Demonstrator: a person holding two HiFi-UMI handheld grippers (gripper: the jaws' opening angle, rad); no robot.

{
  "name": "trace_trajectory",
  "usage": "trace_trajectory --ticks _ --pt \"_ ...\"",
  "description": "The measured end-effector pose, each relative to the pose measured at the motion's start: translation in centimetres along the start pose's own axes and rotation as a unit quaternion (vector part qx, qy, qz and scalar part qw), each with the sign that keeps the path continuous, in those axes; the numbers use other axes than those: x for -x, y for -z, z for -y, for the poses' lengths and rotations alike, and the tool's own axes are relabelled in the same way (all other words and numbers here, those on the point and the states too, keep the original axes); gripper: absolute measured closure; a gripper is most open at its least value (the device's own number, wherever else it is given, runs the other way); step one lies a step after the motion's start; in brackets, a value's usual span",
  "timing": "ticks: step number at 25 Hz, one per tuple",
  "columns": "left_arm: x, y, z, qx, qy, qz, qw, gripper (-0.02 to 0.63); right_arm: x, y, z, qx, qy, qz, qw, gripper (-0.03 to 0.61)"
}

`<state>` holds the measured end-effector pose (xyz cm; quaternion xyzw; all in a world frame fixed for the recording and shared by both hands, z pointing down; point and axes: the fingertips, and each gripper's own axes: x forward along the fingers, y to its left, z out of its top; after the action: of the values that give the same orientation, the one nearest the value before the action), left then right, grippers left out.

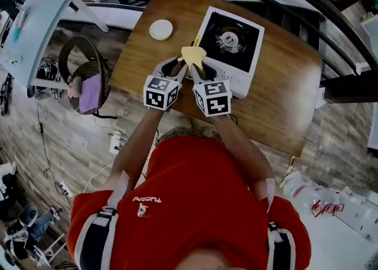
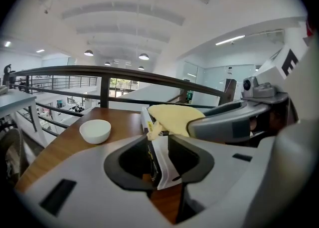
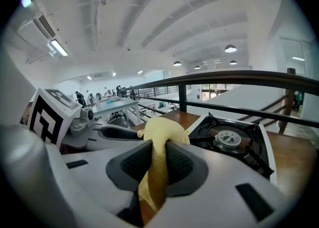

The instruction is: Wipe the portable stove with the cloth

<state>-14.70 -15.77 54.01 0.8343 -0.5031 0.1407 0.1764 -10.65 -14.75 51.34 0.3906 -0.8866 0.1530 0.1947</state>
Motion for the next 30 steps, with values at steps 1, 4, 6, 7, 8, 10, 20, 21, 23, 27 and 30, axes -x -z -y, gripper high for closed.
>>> trace_trajectory --ticks 1,4,6,7,8,10,20,21,23,27,30 --pt "-0.3 0.3 -0.2 0.000 0.004 -0.007 1.0000 0.494 -0.5 0.3 0.1 -0.001 0.003 -0.008 1.000 0.491" --pt "-0.8 1.1 -1.0 0.005 0.013 -0.028 0.9995 0.489 -1.6 1.0 0.1 0.004 0.008 -0.033 0.999 0.489" --pt "-1.1 1.6 -1.2 0.010 0.020 -0.042 0.9989 0.489 -2.3 1.4 0.2 0.008 0.012 -0.050 0.999 0.489" --pt "-1.3 1.9 -1.1 0.012 0.024 -0.049 0.9984 0.488 -2.5 1.7 0.3 0.010 0.013 -0.058 0.998 0.489" --pt "-1.5 2.1 -1.0 0.015 0.029 -0.055 0.9980 0.489 -2.7 2.0 0.4 0.012 0.015 -0.065 0.998 0.489" --pt "-1.7 2.5 -0.8 0.022 0.037 -0.065 0.9969 0.489 -2.8 2.4 0.6 0.016 0.016 -0.075 0.997 0.490" --pt "-2.2 2.8 -0.9 0.041 0.032 -0.076 0.9958 0.489 -1.1 3.5 2.8 0.021 0.004 -0.101 0.995 0.489" --pt "-2.2 2.8 -0.8 0.040 0.030 -0.075 0.9959 0.489 -0.7 3.7 3.0 0.021 0.003 -0.104 0.994 0.489" --pt "-2.2 2.7 -0.8 0.037 0.029 -0.075 0.9961 0.490 0.1 4.0 3.5 0.021 0.002 -0.106 0.994 0.489" --pt "-2.2 2.8 -0.8 0.034 0.030 -0.076 0.9961 0.492 2.1 5.0 5.0 0.019 0.012 -0.105 0.994 0.489" --pt "-2.1 2.8 -0.7 0.034 0.033 -0.077 0.9959 0.497 3.9 5.8 6.6 0.009 0.024 -0.105 0.994 0.489"
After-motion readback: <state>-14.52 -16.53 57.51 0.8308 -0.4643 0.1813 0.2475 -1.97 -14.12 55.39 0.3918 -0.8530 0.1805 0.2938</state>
